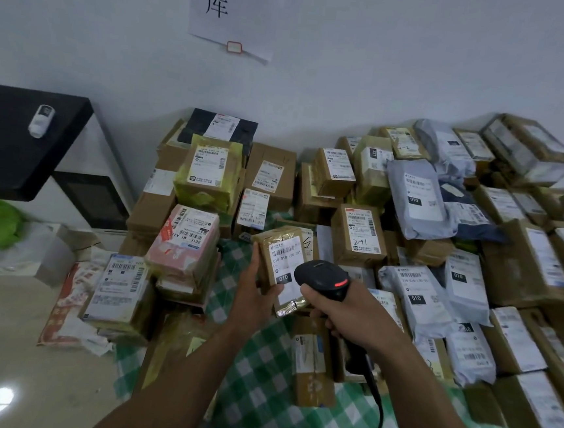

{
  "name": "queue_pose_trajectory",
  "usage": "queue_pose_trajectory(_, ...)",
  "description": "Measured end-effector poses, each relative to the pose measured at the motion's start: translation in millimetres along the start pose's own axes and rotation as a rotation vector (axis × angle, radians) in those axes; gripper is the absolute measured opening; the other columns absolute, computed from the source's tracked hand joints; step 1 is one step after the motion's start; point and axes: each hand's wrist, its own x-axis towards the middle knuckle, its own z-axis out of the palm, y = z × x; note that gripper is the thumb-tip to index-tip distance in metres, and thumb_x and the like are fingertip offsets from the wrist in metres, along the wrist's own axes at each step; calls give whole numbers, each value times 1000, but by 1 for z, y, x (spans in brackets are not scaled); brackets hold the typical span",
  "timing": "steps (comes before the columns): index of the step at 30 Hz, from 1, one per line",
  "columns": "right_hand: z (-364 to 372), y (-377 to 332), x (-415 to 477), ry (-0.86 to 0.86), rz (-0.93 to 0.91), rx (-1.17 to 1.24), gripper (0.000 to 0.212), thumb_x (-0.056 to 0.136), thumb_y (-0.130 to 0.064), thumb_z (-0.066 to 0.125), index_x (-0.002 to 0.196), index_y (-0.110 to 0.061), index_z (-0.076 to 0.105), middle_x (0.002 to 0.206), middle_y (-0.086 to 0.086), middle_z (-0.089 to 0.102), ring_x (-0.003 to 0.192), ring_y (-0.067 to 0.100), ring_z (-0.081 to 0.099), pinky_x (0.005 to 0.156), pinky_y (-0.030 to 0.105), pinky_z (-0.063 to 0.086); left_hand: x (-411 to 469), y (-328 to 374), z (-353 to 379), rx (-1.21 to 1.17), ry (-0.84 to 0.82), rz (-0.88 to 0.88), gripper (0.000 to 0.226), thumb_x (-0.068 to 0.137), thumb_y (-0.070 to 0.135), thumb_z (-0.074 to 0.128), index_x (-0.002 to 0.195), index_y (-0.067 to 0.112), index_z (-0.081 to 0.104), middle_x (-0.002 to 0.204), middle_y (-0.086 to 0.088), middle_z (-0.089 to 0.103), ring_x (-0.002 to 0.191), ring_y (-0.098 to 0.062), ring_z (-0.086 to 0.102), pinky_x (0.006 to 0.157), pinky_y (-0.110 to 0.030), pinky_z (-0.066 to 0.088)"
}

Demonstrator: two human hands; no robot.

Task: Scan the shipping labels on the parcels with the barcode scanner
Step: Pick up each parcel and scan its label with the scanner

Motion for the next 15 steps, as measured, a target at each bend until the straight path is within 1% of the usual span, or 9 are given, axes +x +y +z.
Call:
queue_pose_trajectory(1, 0, 0, 1, -3, 6, -4, 20, 92, -56, 70, 107, -42, 69, 78, -9, 77, 66, -2, 66, 72, 29, 54, 1, -2, 0, 8, 9, 2, 81, 91, 0, 73, 156, 31, 36, 148, 15, 54, 137, -8, 51, 89, -6, 48)
queue_pose_trajectory(2, 1, 0, 1, -6, 10, -5, 21, 92, -56, 70, 107, -42, 69, 77, -9, 77, 67, -1, 67, 72, 28, 54, 2, -4, 1, 13, 6, 11, 79, 91, 1, 74, 154, 33, 38, 148, 15, 54, 138, -9, 51, 90, -8, 50)
queue_pose_trajectory(3, 1, 0, 1, -7, 11, -3, 21, 92, -56, 70, 107, -41, 69, 77, -9, 77, 67, 0, 67, 72, 28, 53, 3, -7, 1, 5, 1, 24, 81, 91, 2, 74, 155, 34, 36, 150, 15, 53, 138, -8, 51, 93, -11, 51)
queue_pose_trajectory(5, 1, 0, 1, -10, 12, 3, 22, 92, -56, 70, 109, -41, 69, 76, -8, 76, 67, 0, 67, 70, 28, 53, 4, -9, 1, 15, 11, 8, 80, 91, 4, 75, 152, 39, 37, 150, 12, 53, 139, -9, 50, 93, -15, 51)
queue_pose_trajectory(6, 1, -1, 1, -14, 12, 5, 23, 92, -55, 71, 110, -41, 69, 76, -8, 76, 65, -1, 66, 69, 27, 53, 4, -8, 0, 18, 13, 2, 81, 91, 4, 74, 153, 40, 36, 151, 12, 53, 139, -8, 50, 93, -14, 51)
queue_pose_trajectory(9, 1, -2, 1, -26, 1, 19, 21, 93, -52, 71, 111, -42, 69, 76, -8, 76, 62, -4, 65, 65, 23, 52, 2, -5, -2, -19, -11, 29, 94, 92, -2, 71, 162, 37, 21, 152, 16, 52, 138, 2, 49, 97, -11, 49)
queue_pose_trajectory(12, 1, -2, 2, -27, -4, 25, 19, 93, -52, 71, 109, -43, 69, 79, -7, 77, 65, -3, 67, 64, 22, 53, 0, 0, -4, -26, -20, 26, 96, 93, -4, 69, 158, 45, 19, 151, 17, 52, 138, 1, 49, 96, -11, 49)
queue_pose_trajectory(14, 0, 0, 4, -24, 4, 32, 19, 93, -52, 71, 110, -42, 69, 83, -10, 78, 75, -1, 72, 67, 23, 56, 0, -2, -7, 1, -19, 21, 96, 95, 1, 69, 159, 48, 15, 152, 13, 52, 138, -4, 51, 98, -18, 53)
queue_pose_trajectory(15, 0, 1, 5, -20, 10, 40, 20, 93, -52, 71, 110, -42, 69, 85, -11, 79, 80, 0, 73, 69, 25, 58, 1, -2, -9, 23, -15, 19, 96, 96, 8, 69, 160, 49, 12, 152, 10, 52, 137, -7, 53, 101, -28, 55)
